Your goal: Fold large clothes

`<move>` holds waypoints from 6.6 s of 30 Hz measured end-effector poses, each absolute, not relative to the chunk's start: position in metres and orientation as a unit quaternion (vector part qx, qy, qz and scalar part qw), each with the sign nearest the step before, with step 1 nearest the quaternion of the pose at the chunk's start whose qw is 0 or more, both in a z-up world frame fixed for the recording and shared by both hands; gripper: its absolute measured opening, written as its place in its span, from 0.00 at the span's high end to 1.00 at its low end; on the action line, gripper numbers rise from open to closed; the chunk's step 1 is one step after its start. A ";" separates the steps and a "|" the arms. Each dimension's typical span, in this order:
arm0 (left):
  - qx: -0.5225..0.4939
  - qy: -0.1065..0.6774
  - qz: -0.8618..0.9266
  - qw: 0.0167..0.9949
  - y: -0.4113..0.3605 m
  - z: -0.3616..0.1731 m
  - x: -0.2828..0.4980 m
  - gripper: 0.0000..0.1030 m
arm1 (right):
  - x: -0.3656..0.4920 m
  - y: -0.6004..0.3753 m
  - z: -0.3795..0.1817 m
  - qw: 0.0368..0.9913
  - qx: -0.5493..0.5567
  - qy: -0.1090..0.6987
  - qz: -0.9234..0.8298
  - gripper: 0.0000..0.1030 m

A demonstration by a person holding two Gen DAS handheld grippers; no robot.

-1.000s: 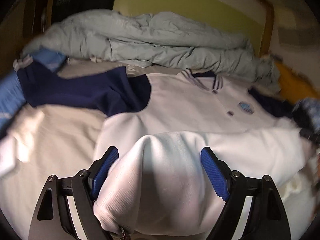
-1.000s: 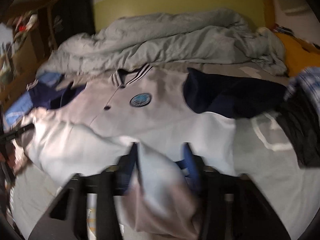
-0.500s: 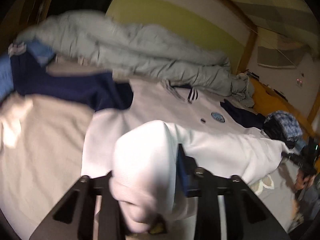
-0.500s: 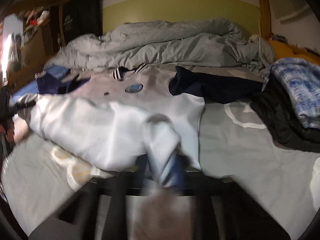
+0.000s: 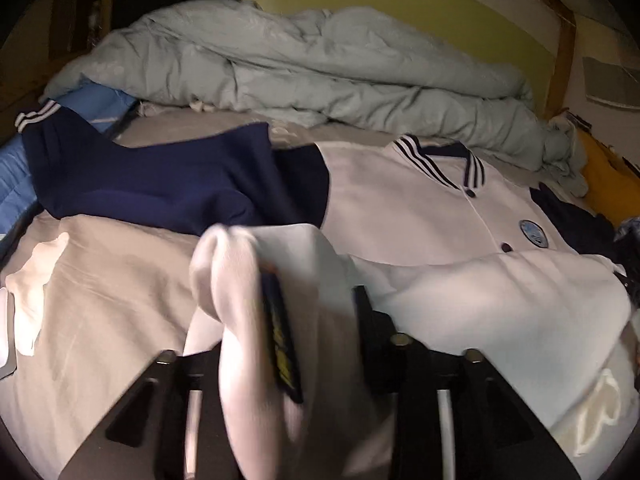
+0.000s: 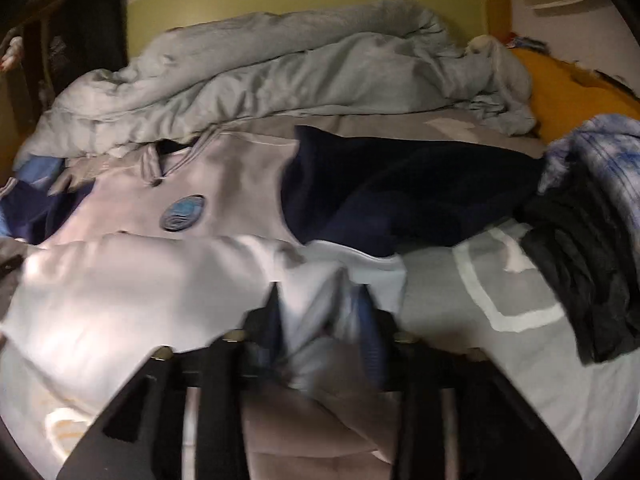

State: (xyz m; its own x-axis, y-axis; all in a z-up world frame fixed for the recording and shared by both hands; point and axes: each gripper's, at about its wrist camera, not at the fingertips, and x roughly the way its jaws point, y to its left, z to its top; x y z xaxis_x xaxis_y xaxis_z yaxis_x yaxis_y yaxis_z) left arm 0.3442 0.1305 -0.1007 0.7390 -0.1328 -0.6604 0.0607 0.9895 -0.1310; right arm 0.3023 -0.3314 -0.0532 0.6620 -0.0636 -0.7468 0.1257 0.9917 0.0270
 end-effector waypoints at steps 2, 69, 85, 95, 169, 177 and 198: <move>-0.073 0.333 -0.042 0.939 0.141 -0.095 0.332 0.11 | 0.287 -0.346 -0.050 0.913 0.082 0.397 -0.055 0.36; -0.140 0.351 -0.039 0.925 0.197 -0.101 0.215 0.93 | 0.158 -0.382 -0.051 0.924 0.184 0.324 -0.083 0.98; -0.064 0.258 -0.066 0.962 0.156 -0.049 0.140 0.92 | 0.105 -0.326 0.013 0.951 0.114 0.287 -0.022 0.58; -0.045 0.220 0.010 0.974 0.179 -0.051 0.125 0.33 | 0.127 -0.323 -0.042 0.915 0.134 0.379 -0.041 0.56; -0.016 0.204 -0.040 0.978 0.059 -0.060 0.273 0.27 | 0.284 -0.302 -0.056 0.886 0.165 0.424 0.090 0.58; -0.001 0.196 -0.046 0.980 0.050 -0.060 0.269 0.22 | 0.284 -0.407 -0.021 0.907 0.234 0.345 -0.065 0.50; -0.016 0.196 -0.028 0.980 0.058 -0.061 0.272 0.22 | 0.343 -0.394 -0.005 0.902 0.257 0.347 0.001 0.97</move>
State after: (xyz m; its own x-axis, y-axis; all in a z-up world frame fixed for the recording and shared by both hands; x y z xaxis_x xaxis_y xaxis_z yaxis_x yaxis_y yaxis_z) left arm 0.2723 0.0576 -0.0612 0.9215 -0.0617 -0.3834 0.0490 0.9979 -0.0430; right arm 0.3429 -0.3938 -0.0052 0.7592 0.1809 -0.6252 0.1763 0.8675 0.4651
